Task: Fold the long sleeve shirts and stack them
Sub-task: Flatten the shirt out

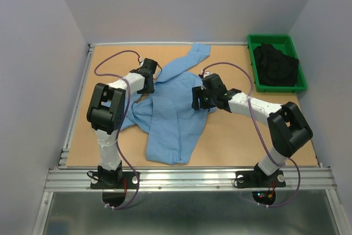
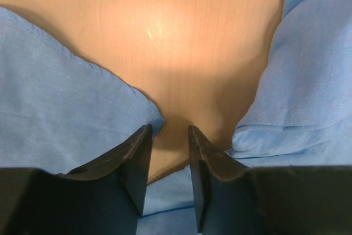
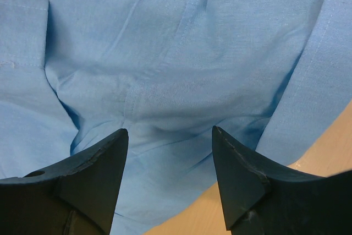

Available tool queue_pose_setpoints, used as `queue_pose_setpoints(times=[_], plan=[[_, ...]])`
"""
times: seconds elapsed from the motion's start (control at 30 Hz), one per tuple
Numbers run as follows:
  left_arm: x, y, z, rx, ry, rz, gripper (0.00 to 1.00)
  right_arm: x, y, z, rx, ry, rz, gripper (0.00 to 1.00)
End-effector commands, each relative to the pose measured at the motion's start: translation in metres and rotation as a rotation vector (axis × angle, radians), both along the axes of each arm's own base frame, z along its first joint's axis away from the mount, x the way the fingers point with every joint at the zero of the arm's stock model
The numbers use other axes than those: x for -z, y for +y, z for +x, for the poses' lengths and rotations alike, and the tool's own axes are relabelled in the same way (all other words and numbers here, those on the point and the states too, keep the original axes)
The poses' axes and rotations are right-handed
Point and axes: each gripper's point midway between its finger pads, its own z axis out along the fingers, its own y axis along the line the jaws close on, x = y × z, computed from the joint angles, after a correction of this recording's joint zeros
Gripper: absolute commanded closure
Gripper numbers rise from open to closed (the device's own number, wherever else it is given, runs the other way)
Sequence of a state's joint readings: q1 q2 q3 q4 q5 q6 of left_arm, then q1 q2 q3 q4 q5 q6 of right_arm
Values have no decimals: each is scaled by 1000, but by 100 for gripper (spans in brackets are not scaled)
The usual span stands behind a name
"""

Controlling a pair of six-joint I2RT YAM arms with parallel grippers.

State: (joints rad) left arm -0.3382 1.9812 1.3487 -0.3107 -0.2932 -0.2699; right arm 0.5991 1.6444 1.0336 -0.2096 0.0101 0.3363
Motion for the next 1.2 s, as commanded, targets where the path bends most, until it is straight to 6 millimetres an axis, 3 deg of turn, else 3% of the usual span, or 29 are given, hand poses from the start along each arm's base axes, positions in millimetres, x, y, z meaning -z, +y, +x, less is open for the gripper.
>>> queue_pose_setpoints(times=[0.0,0.2,0.43,0.5,0.67,0.9,1.1,1.17], plan=[[22,22,-9,-38,47,56,62,4,2,0,-4,-8,-6,32],[25,32,-17,-71,47,33,85,7,-1,0,11,-8,-17,32],[17,54,-28,-154,31,-10,86,6,-4,0,21,-14,-24,32],[3,63,-26,-185,-7,-29,82,6,-5,-1,18,-14,-23,32],[-29,67,-21,-205,-98,-48,59,9,-3,0,17,-6,-25,32],[-20,88,-37,-273,-64,-74,48,29,-17,3,98,16,-86,32],[-25,100,-51,-306,-62,-52,39,50,-35,-3,161,71,-113,32],[-35,102,-54,-318,-88,-55,38,52,-37,-3,167,75,-115,32]])
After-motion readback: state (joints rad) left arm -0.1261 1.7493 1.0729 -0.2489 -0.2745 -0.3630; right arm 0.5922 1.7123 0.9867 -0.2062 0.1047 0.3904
